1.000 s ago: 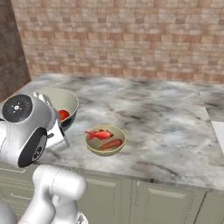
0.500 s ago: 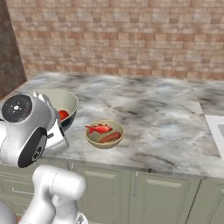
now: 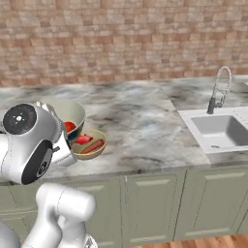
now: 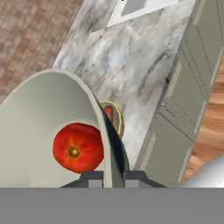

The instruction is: Place the bowl containing the tomato and shrimp in the microwave. Close the microwave door and press the start button to microwave the meal.

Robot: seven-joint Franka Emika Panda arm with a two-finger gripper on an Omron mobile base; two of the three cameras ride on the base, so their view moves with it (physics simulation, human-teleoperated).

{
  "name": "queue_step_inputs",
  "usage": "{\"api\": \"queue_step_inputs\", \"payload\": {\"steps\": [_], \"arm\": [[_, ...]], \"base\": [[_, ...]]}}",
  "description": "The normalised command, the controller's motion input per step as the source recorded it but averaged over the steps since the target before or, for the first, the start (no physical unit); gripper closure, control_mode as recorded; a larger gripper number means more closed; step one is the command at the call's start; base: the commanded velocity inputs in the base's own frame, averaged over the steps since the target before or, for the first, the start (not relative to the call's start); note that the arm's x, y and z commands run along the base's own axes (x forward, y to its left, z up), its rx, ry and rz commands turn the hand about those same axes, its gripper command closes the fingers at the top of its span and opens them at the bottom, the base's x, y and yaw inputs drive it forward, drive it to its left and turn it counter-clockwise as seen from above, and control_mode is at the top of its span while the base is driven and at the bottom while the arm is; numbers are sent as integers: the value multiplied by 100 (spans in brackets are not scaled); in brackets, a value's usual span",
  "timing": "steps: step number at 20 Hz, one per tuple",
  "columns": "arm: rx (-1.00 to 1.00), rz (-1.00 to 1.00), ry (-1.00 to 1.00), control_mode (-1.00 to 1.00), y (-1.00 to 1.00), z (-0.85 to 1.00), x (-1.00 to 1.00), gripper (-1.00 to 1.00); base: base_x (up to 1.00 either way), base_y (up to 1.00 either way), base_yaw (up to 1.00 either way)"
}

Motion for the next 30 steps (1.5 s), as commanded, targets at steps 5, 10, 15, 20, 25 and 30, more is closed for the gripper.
{"api": "queue_step_inputs", "payload": {"steps": [5,10,15,20,25,30], "arm": [[0,0,0,100,0,0,0,100],[0,0,0,100,0,0,0,100],[0,0,0,100,0,0,0,100],[0,0,0,100,0,0,0,100],[0,0,0,100,0,0,0,100],[0,0,0,100,0,0,0,100]], "base": [[0,-12,-73],[0,-10,-76],[0,-17,-76],[10,-30,-67],[41,-47,-55],[78,-41,-19]]}}
